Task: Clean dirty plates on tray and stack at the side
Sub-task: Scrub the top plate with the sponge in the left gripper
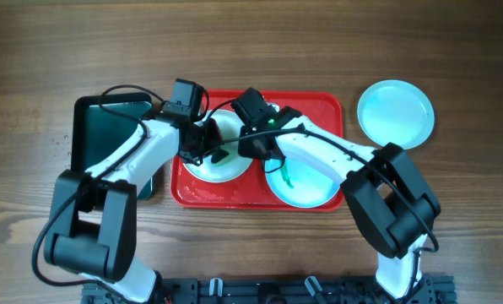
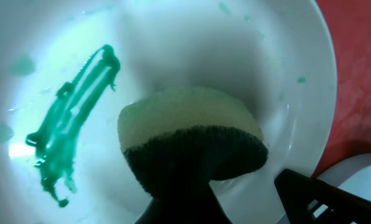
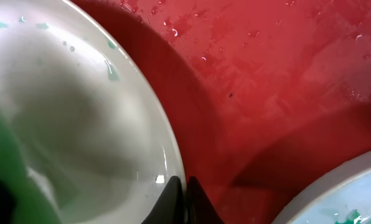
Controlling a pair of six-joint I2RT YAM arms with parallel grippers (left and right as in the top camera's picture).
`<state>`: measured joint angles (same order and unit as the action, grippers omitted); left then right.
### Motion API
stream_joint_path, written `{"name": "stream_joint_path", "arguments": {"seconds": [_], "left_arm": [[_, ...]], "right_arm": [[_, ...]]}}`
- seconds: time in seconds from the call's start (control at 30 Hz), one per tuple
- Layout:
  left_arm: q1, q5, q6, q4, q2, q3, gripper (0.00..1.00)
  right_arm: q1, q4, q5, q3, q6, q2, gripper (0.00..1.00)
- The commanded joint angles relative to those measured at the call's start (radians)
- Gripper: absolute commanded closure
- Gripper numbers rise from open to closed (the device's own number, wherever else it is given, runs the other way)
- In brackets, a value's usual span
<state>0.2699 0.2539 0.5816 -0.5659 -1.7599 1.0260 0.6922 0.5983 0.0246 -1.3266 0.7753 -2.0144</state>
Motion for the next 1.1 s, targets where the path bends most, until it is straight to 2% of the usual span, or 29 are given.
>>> {"name": "stream_joint_path", "arguments": {"seconds": [0.0, 0.1, 0.23, 0.43, 0.53, 0.67, 0.73, 0.77, 0.83, 1.0, 1.07], "left_arm": [[0.010, 0.018, -0.007, 0.021, -0.034, 0.005, 0.96], [0.010, 0.004, -0.074, 0.042, -0.063, 0.005, 0.96], [0.007, -0.111, -0.081, 0.038, -0.130, 0.005, 0.94], [-0.047, -0.445, -0.080, -0.084, -0.136, 0.010, 0.96], [-0.066, -0.529, -0.081, -0.111, -0.124, 0.011, 0.96], [-0.060, -0.460, -0.080, -0.097, -0.073, 0.023, 0.96], [-0.058, -0.300, -0.081, -0.061, -0.057, 0.023, 0.96], [-0.058, -0.146, -0.080, -0.018, -0.058, 0.021, 0.96], [-0.052, -0.009, -0.080, 0.062, -0.070, 0.021, 0.96], [-0.018, 0.012, -0.023, 0.190, -0.122, 0.021, 0.96], [-0.010, 0.011, -0.020, 0.195, -0.147, 0.021, 0.96]], "right_arm": [[-0.002, 0.008, -0.035, 0.007, -0.049, -0.026, 0.96], [-0.002, 0.006, -0.024, 0.007, -0.077, -0.026, 0.96], [-0.002, 0.006, -0.024, 0.007, -0.077, -0.026, 0.96], [-0.002, 0.009, -0.024, 0.007, -0.095, -0.026, 0.96], [-0.002, 0.008, -0.024, 0.007, -0.095, -0.026, 0.96], [-0.002, 0.007, -0.024, 0.007, -0.095, -0.026, 0.96], [-0.002, 0.002, -0.024, 0.007, -0.095, -0.026, 0.96], [-0.002, -0.002, -0.024, 0.007, -0.095, -0.026, 0.96], [-0.002, -0.003, -0.024, 0.007, -0.095, -0.026, 0.96], [-0.002, -0.002, -0.024, 0.007, -0.095, -0.026, 0.96], [-0.002, -0.003, -0.024, 0.007, -0.094, -0.026, 0.96]]}}
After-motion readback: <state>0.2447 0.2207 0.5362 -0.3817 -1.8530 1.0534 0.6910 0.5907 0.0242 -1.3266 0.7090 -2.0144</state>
